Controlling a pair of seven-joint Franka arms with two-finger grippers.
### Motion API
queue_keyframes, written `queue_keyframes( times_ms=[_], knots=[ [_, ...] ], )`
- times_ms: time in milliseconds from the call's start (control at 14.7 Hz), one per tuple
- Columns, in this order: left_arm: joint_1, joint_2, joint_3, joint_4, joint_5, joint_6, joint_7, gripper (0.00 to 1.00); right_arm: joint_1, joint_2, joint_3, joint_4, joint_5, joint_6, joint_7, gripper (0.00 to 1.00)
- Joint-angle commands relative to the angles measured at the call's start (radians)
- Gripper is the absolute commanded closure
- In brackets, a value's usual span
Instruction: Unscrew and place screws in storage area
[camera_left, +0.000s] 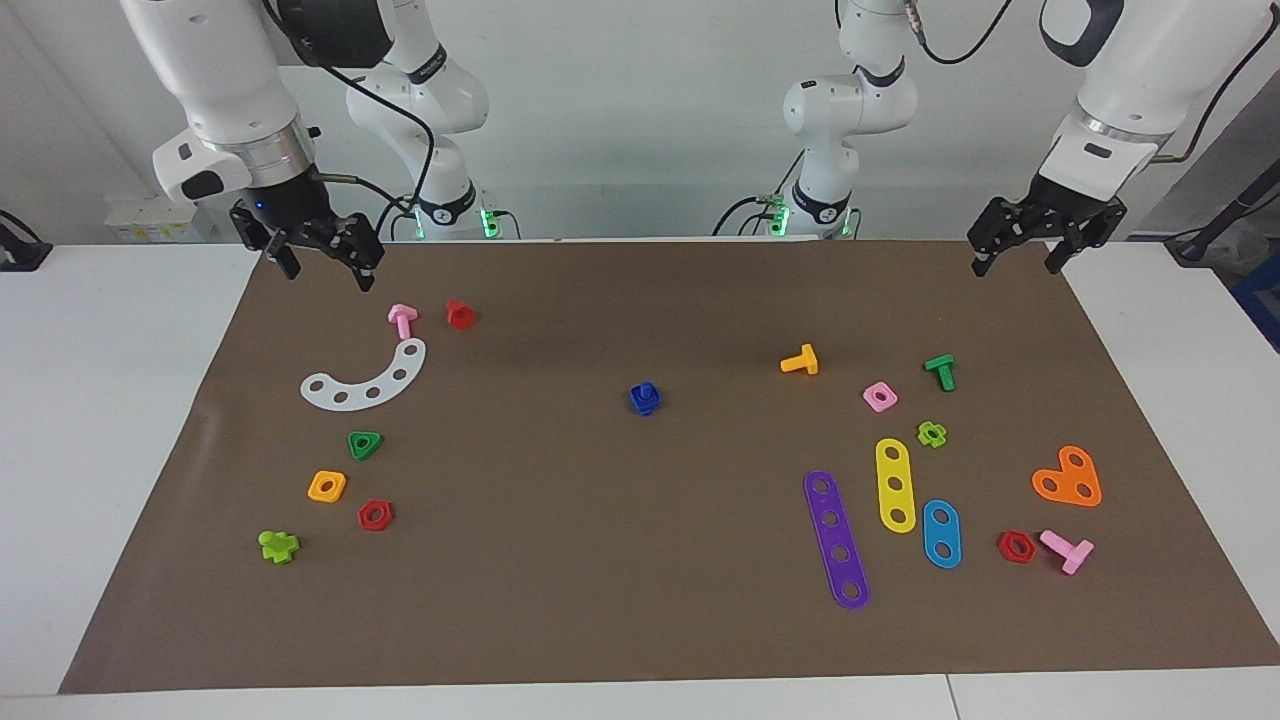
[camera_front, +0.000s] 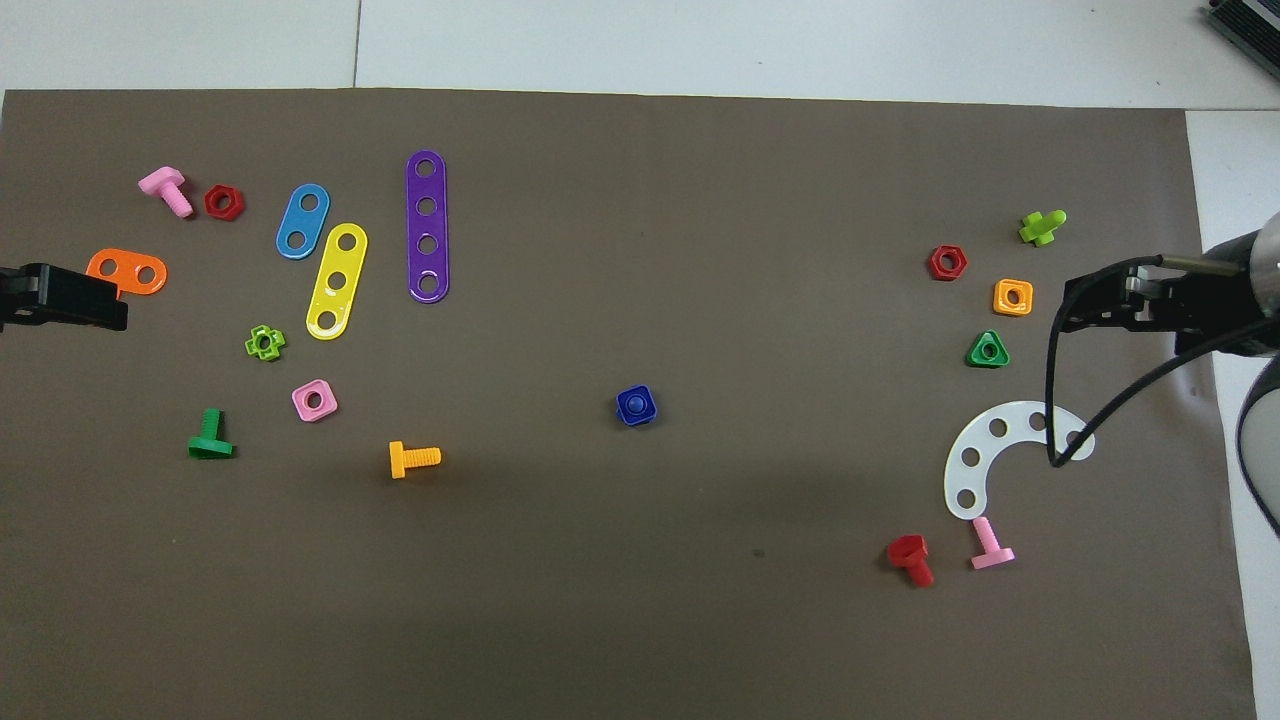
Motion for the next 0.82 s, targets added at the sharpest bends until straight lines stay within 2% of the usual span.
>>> queue_keyframes(
  times_ms=[0,273,409,545,750],
  knots=[
    [-0.001,0.003,0.000,0.017,0.015,-0.020,0.015,0.00,-0.009,-0.021,0.005,-0.022,0.017,-0.009,0.003,0.00],
    [-0.019,-0.010,-0.001,-0.015,0.012,-0.005,0.009,0.01,-0.009,-0.021,0.005,-0.022,0.017,-0.008,0.002,0.00],
    [-0.079,-0.022,-0.003,-0.063,0.012,-0.003,-0.008,0.07,-0.010,-0.021,0.005,-0.022,0.017,-0.008,0.002,0.00],
    [-0.137,-0.022,-0.006,-0.103,0.007,0.023,-0.097,0.07,-0.010,-0.021,0.005,-0.022,0.017,-0.008,0.002,0.00],
    [-0.257,-0.013,-0.008,-0.205,-0.028,0.150,-0.325,0.08,-0.010,-0.021,0.005,-0.022,0.017,-0.009,0.002,0.00]
  ],
)
